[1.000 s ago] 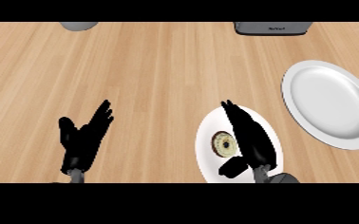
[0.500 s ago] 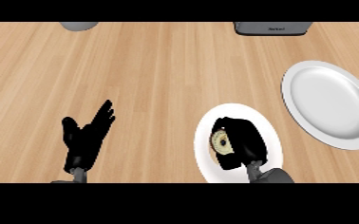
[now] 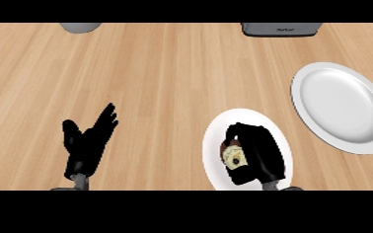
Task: Pick the cupcake from the plate and place it in the plate
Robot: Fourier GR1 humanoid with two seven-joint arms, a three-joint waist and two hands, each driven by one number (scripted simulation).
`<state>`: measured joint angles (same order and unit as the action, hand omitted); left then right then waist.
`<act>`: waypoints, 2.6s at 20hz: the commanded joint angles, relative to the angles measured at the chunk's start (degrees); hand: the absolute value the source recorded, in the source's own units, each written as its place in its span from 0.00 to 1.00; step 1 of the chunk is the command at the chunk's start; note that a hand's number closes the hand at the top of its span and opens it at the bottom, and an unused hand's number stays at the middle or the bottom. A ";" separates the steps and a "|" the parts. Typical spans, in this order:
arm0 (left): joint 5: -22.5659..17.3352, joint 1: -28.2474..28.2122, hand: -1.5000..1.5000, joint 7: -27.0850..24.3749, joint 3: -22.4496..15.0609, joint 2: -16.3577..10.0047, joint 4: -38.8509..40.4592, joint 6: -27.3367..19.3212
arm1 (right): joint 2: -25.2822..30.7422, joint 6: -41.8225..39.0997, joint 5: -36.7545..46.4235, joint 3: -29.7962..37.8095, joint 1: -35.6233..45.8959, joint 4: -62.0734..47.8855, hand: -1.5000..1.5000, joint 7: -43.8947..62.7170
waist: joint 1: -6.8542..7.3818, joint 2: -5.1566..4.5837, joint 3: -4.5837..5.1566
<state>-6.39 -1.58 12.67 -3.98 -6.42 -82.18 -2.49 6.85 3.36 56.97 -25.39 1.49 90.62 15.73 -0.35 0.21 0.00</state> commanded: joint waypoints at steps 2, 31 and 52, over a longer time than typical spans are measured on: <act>1.17 -0.64 0.50 1.05 -1.03 1.62 -1.59 -2.11 | 6.86 6.71 2.14 -7.06 -16.66 15.70 1.00 -7.65 | -1.39 0.32 -0.01; 2.30 0.86 0.50 -0.37 -0.26 1.12 0.77 -0.25 | 16.60 23.83 -49.33 32.68 -12.58 4.30 1.00 -32.58 | 0.77 -0.33 -0.08; 1.31 0.31 0.50 -0.07 -1.82 1.85 -0.89 3.09 | 31.68 12.91 -40.99 36.02 27.16 -65.61 0.00 -43.86 | 4.82 -1.55 -0.25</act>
<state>-4.62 0.28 13.45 -4.74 -4.63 -82.38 -1.09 36.30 17.80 11.08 14.06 26.04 32.96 -30.34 3.01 -0.92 -0.15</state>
